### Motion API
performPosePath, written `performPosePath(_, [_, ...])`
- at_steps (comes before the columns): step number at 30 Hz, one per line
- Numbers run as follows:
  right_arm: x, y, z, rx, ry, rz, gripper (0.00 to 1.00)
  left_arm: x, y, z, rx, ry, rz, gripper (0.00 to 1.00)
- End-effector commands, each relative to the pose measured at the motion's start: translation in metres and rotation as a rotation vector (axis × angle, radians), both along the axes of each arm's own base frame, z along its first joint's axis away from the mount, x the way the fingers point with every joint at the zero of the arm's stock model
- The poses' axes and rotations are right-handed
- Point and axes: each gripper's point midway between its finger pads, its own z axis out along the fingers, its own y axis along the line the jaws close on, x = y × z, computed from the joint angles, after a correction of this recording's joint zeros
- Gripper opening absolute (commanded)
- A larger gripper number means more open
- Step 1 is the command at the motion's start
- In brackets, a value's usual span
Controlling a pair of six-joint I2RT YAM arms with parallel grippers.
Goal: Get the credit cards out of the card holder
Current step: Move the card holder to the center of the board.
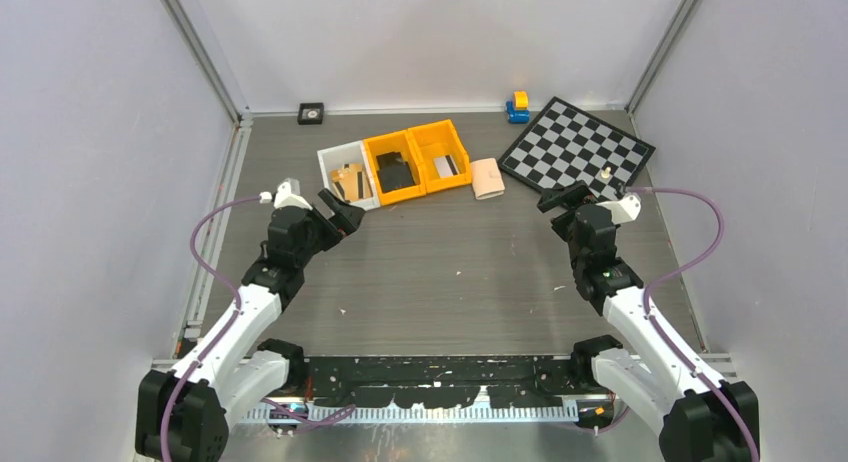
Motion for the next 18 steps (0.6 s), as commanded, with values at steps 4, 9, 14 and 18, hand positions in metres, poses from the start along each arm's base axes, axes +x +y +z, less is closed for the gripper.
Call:
performPosePath(4, [0.011,0.003,0.015,0.017,-0.055,0.003,0.97,0.007,-0.004,0.011,-0.025,-0.031,-0.008,1.0])
performPosePath(9, [0.031,0.039,0.0,0.038,-0.013,0.181,0.97,0.011,-0.007,0.007,-0.074,-0.04,0.002,1.0])
performPosePath(14, [0.046,0.062,-0.023,-0.004,0.104,0.313,0.97,0.011,-0.012,0.01,-0.104,-0.075,-0.019,1.0])
performPosePath(18, [0.057,0.076,-0.04,0.013,0.122,0.37,0.96,0.01,-0.012,0.012,-0.101,-0.088,-0.021,1.0])
